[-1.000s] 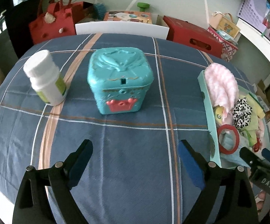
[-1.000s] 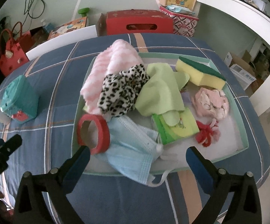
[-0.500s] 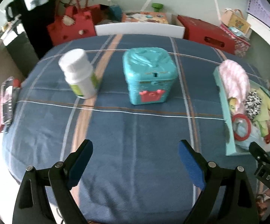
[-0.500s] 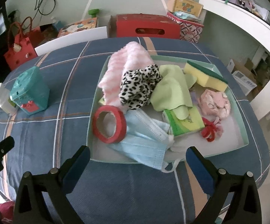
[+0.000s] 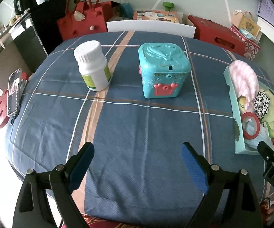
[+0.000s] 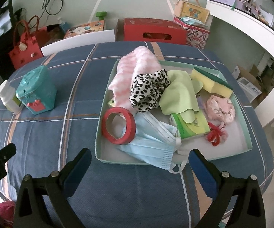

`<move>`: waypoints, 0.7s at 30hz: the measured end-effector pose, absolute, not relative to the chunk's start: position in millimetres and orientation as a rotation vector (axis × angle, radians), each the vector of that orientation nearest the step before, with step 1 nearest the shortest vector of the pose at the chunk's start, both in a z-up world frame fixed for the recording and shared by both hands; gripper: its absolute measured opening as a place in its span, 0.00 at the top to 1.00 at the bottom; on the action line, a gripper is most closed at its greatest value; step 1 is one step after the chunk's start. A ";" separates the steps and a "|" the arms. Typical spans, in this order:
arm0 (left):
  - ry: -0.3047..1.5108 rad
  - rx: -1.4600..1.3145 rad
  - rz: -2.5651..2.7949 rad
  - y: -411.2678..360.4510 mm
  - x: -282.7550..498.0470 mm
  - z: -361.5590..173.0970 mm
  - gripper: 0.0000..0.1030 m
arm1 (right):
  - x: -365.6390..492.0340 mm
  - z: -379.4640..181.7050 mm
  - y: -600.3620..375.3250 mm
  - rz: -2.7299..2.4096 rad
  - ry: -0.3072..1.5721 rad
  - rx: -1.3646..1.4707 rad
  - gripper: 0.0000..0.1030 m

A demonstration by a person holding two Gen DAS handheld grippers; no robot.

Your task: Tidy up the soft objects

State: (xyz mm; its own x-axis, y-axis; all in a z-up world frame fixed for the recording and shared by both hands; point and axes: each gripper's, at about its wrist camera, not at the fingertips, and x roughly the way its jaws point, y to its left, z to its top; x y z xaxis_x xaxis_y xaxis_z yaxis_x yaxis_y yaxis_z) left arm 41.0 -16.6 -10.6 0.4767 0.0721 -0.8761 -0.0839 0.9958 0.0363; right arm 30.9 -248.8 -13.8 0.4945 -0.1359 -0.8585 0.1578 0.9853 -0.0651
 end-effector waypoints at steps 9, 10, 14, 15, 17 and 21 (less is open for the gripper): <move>1.061 0.005 0.098 -19.2 39.2 -10.4 0.10 | 29.5 -12.7 -246.9 -0.175 1.023 0.015 0.00; 1.061 0.010 0.099 -20.0 39.1 -10.2 0.10 | 29.5 -12.9 -247.1 -0.175 1.023 0.017 0.00; 1.061 0.031 0.099 -23.9 38.7 -9.7 0.10 | 30.1 -14.0 -247.1 -0.169 1.025 0.019 0.00; 1.063 0.035 0.100 -24.9 38.9 -10.0 0.10 | 30.4 -14.4 -246.8 -0.168 1.026 0.017 0.00; 1.066 0.041 0.102 -25.9 38.9 -10.3 0.10 | 30.6 -15.0 -246.4 -0.168 1.028 0.014 0.00; 1.064 0.034 0.103 -25.2 38.0 -10.1 0.10 | 30.4 -15.7 -245.5 -0.170 1.030 0.010 0.00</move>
State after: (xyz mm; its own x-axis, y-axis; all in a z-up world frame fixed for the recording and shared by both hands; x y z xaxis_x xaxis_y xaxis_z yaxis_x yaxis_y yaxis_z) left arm 38.0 -25.2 -10.1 0.4811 0.1005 -0.8709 -0.0680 0.9947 0.0772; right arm 30.4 -245.5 -15.7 0.5029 -0.1356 -0.8537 0.1453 0.9868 -0.0711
